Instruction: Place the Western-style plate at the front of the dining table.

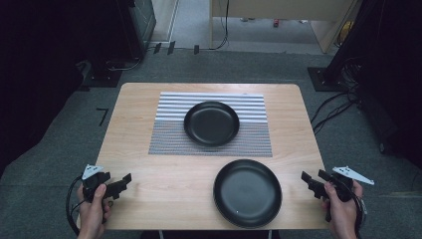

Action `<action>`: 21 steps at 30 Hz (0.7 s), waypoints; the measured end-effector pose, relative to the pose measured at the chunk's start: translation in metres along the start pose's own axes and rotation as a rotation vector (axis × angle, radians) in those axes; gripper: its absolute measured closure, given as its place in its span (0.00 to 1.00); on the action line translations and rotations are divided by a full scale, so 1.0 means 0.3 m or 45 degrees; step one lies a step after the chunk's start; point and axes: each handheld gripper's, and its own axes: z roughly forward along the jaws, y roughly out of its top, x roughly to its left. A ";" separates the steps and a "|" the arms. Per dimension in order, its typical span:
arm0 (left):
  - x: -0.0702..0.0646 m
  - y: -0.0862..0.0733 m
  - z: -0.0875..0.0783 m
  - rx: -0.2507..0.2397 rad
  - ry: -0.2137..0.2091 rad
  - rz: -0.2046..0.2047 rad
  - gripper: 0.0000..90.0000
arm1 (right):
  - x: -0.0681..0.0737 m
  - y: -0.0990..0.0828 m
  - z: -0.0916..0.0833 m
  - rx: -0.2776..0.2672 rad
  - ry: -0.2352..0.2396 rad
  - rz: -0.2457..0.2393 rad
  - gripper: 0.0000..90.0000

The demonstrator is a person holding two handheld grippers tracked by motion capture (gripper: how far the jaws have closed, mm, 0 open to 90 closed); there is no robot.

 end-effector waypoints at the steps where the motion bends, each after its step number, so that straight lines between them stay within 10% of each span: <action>1: 0.005 -0.004 -0.003 0.000 0.005 -0.001 0.15 | 0.000 0.000 0.000 0.000 0.000 0.000 0.26; 21: 0.028 -0.071 -0.019 0.017 0.155 0.126 0.15 | -0.025 -0.090 0.001 0.075 -0.054 -0.029 0.26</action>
